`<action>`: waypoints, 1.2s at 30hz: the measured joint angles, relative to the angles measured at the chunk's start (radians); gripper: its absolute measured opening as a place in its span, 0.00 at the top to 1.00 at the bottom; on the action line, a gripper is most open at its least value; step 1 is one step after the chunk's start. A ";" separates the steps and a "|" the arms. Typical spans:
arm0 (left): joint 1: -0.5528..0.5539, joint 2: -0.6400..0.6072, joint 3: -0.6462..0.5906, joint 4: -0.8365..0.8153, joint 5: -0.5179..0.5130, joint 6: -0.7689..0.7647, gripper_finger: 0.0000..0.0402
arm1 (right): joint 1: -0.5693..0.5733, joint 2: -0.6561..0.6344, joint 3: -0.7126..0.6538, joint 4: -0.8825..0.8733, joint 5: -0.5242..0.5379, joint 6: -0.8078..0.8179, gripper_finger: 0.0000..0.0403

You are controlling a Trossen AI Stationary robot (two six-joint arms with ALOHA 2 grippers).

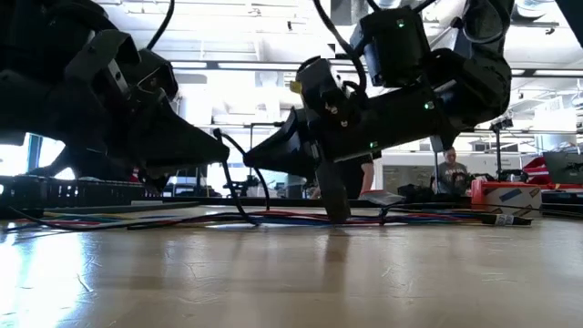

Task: Ziptie cables
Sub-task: Wrap the cables together using the black zip tie

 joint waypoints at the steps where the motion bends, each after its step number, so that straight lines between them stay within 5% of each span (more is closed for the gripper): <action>1: 0.006 0.000 0.000 -0.003 0.012 -0.019 1.00 | 0.003 0.000 0.000 0.003 0.003 -0.025 1.00; 22: 0.127 0.000 0.000 0.005 0.309 -0.188 1.00 | 0.044 0.000 0.002 0.014 0.026 -0.526 1.00; 36: 0.165 0.000 0.056 -0.088 0.401 -0.214 1.00 | 0.071 0.000 0.036 0.012 -0.039 -0.611 1.00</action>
